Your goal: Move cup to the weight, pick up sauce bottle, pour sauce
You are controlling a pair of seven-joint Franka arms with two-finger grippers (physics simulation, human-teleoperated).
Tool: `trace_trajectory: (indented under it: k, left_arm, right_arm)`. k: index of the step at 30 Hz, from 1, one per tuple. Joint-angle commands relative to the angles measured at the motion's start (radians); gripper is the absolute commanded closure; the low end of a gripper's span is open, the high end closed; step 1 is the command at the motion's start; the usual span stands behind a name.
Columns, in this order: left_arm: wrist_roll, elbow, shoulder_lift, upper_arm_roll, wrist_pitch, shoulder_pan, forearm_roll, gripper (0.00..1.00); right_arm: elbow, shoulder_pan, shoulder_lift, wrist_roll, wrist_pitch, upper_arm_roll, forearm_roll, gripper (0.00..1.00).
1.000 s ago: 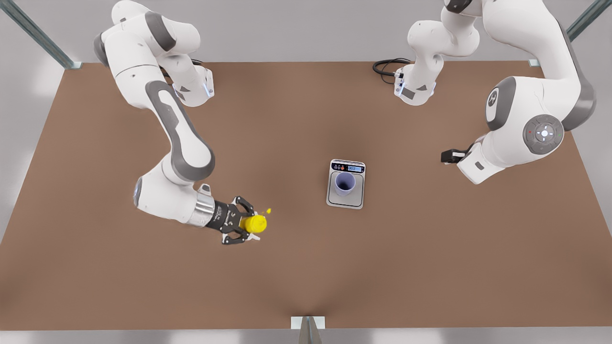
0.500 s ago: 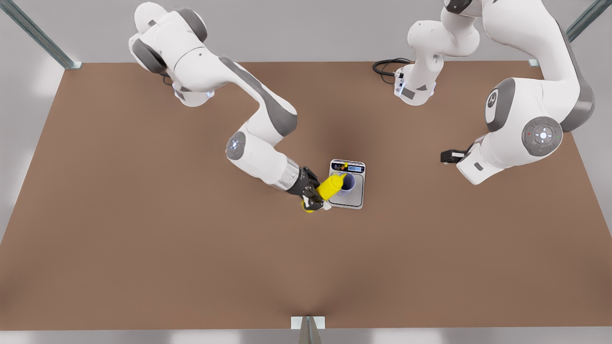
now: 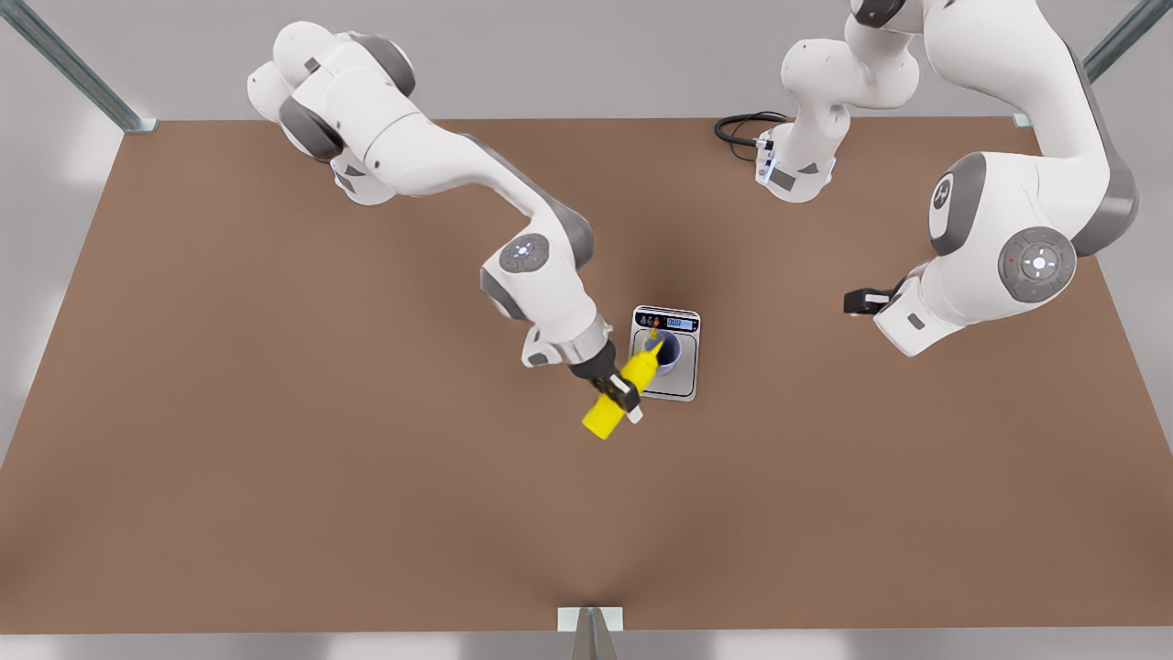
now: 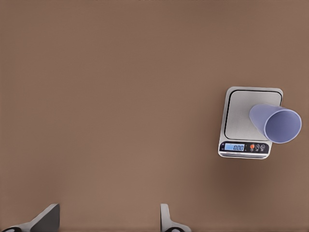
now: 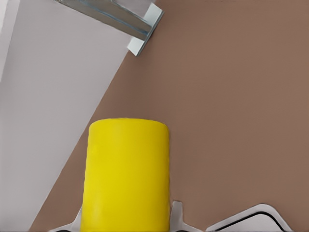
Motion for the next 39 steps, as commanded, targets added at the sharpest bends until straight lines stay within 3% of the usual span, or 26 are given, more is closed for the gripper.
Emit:
trace_trajectory:
  k: [1,11,20,26,39]
  left_arm:
    - [0.001,0.0,0.0,0.0,0.0,0.0,0.0,0.0]
    - [-0.005,0.0,0.0,0.0,0.0,0.0,0.001,0.0]
    - [-0.002,0.0,0.008,0.0,0.005,0.0,0.001,0.0]
    - [-0.002,0.0,0.008,0.003,0.006,0.0,0.001,0.0]
    - [-0.008,0.0,0.008,0.003,0.003,0.0,0.004,0.0]
  right_arm:
    - [0.012,0.014,0.006,-0.001,-0.006,-0.018,-0.001,0.61]
    - [0.033,0.044,0.04,-0.009,-0.017,-0.014,-0.307,0.61]
    - [0.026,0.081,0.134,-0.04,-0.023,-0.015,-0.423,0.61]
    - [0.035,0.083,0.14,-0.142,-0.106,-0.014,-0.465,0.61]
    - [0.07,0.126,0.175,-0.147,-0.103,-0.017,-0.463,0.61]
